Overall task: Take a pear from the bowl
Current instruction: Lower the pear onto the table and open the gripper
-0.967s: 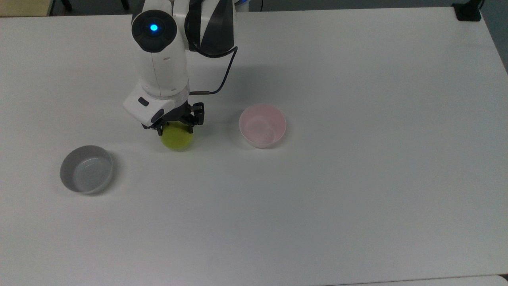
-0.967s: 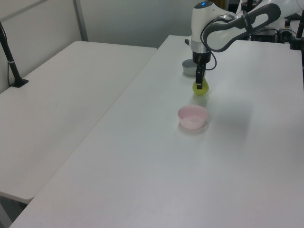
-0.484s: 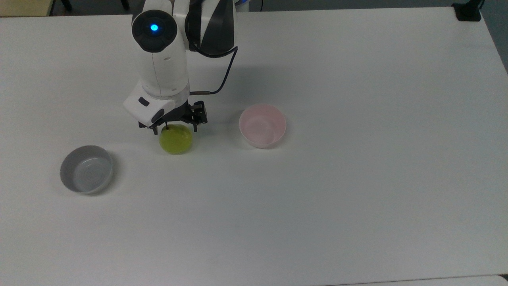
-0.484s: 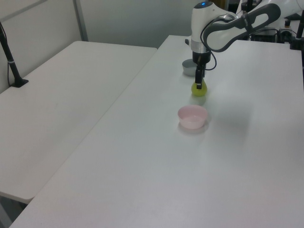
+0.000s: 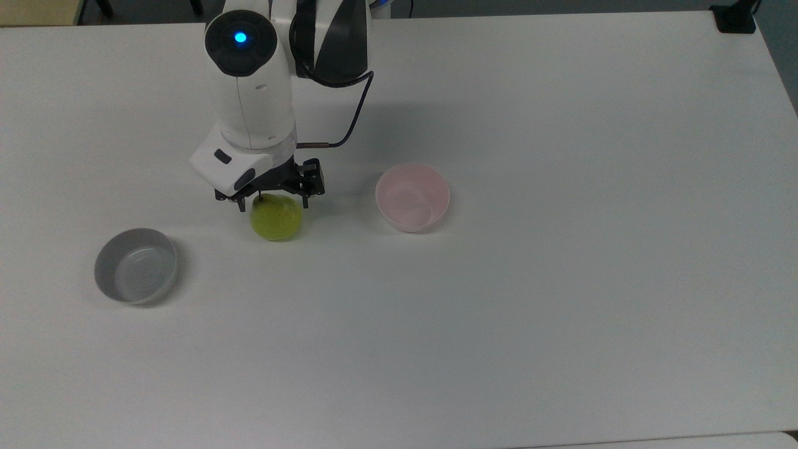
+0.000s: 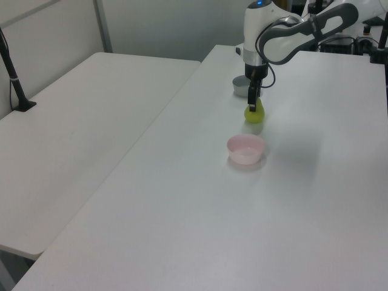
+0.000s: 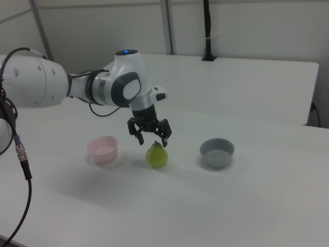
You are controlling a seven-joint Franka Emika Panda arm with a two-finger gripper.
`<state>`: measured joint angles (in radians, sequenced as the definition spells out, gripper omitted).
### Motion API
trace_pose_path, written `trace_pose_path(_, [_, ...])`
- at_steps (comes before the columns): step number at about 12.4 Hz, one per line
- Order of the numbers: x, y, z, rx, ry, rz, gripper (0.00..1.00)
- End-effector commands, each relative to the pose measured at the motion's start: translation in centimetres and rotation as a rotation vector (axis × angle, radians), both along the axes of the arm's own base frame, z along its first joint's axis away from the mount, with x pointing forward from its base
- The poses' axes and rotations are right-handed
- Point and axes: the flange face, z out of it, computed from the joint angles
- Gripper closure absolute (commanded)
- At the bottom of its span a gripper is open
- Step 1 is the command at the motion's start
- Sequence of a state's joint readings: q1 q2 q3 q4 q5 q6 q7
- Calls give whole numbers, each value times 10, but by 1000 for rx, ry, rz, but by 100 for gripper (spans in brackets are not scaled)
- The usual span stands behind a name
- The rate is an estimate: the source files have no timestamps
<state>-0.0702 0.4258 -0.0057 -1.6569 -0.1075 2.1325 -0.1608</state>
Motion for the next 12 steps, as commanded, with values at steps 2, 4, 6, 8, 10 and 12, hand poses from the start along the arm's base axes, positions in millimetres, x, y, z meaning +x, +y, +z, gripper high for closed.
trace_pose_path(2, [-14, 16, 72, 4, -12, -72, 0])
trace_pose_path(4, [-23, 34, 106, 4, 14, -55, 0])
trace_pose_path(6, [-40, 49, 142, 11, 18, -43, 0])
trace_pose_path(8, [-55, 70, 162, 6, 41, -27, 0])
trace_pose_path(10, [-68, 82, 184, 7, 33, -36, 0])
trace_pose_path(12, [-83, 84, 204, 7, 41, -76, 0])
